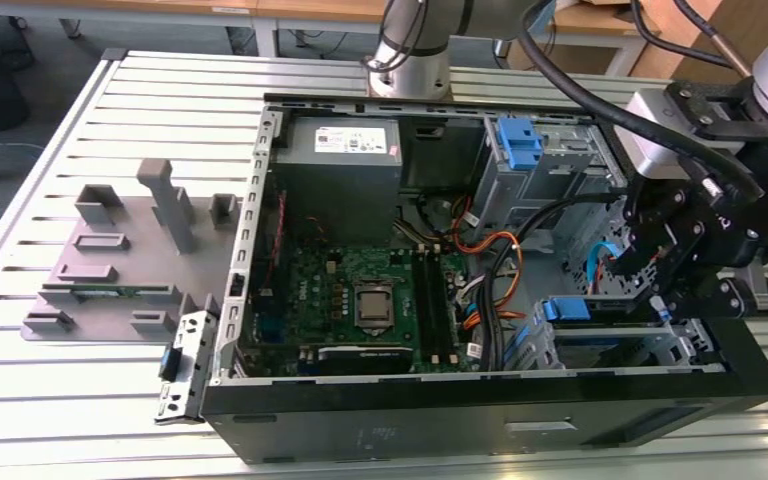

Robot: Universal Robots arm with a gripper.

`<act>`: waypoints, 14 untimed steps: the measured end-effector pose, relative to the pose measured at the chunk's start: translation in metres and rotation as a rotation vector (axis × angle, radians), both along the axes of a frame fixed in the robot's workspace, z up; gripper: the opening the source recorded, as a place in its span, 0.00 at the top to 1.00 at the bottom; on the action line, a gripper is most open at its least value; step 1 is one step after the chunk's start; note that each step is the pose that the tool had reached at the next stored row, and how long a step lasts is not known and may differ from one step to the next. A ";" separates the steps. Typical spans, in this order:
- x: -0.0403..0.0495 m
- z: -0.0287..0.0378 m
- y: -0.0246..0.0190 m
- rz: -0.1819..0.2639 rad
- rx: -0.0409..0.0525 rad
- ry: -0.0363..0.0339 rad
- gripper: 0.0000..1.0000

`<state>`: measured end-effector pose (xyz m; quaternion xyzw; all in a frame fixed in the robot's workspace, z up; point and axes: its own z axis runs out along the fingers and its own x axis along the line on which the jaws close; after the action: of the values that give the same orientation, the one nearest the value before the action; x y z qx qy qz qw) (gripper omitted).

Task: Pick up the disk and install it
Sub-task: 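Insert the first disk wire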

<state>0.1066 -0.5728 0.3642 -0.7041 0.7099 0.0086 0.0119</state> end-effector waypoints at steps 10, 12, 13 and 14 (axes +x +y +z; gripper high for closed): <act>0.0000 0.0049 0.0000 0.000 -0.0003 0.0000 0.58; 0.0000 0.0057 0.0000 0.000 0.0000 0.0000 0.58; 0.0000 0.0056 0.0002 0.000 0.0002 0.0000 0.58; 0.0000 0.0058 0.0009 0.000 -0.0002 0.0000 0.58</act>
<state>0.1066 -0.5720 0.3700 -0.7041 0.7099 0.0085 0.0119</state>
